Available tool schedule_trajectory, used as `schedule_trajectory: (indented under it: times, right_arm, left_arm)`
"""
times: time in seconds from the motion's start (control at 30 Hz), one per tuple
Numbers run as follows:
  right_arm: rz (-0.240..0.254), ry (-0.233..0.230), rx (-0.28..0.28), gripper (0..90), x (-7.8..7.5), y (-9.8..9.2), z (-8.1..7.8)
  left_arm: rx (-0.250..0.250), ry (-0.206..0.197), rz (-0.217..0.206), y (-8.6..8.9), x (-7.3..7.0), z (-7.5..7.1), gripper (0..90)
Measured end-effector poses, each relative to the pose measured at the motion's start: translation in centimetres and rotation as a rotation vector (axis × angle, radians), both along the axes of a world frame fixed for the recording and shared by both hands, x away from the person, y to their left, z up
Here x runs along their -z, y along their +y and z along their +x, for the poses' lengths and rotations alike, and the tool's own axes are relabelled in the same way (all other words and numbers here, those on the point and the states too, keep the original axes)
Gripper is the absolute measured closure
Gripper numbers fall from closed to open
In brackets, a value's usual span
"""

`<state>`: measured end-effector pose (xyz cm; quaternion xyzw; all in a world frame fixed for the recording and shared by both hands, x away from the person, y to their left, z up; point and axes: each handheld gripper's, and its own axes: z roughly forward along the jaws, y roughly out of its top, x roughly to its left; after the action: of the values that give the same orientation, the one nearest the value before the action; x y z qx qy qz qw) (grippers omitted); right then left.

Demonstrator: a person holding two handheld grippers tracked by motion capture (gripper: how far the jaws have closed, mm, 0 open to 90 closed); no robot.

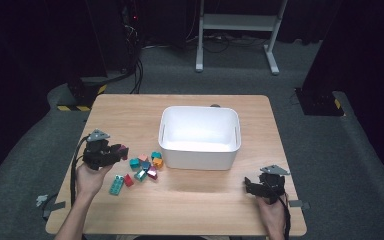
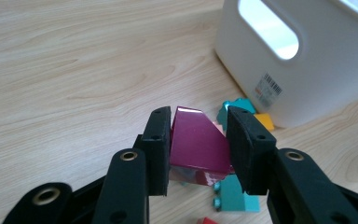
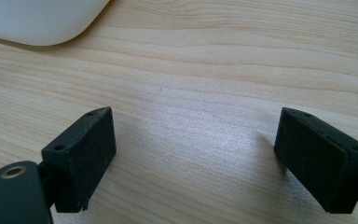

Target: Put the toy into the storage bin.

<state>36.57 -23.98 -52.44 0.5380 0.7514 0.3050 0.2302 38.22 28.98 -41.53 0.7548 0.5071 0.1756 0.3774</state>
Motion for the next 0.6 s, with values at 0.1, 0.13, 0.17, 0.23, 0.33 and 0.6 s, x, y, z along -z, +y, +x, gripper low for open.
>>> schedule_trajectory:
  times: [0.1,0.13,0.17,0.23,0.33,0.6]
  right_arm:
    - [0.000,-0.001,-0.001,12.5,0.0,0.0,0.0]
    - [0.001,0.000,-0.002,12.9,0.0,0.0,0.0]
    - [0.001,0.000,-0.002,12.9,0.0,0.0,0.0]
    - [0.002,0.000,-0.002,12.9,0.0,0.0,0.0]
    - [0.002,-0.001,-0.003,12.9,0.0,0.0,0.0]
    - [0.002,0.000,-0.002,12.9,0.0,0.0,0.0]
  left_arm:
    - [-0.008,-0.005,-0.032,-0.1,0.0,0.4,61.4]
    - [-0.008,0.001,-0.037,-0.2,-0.1,0.6,61.4]
    - [-0.008,0.001,-0.037,-0.2,-0.1,0.6,61.5]
    - [-0.006,-0.005,-0.039,-0.6,-0.5,0.8,61.5]
    - [0.005,-0.023,-0.039,-1.1,-1.6,1.0,61.6]
    - [0.032,-0.040,-0.065,-2.0,-3.2,1.6,61.7]
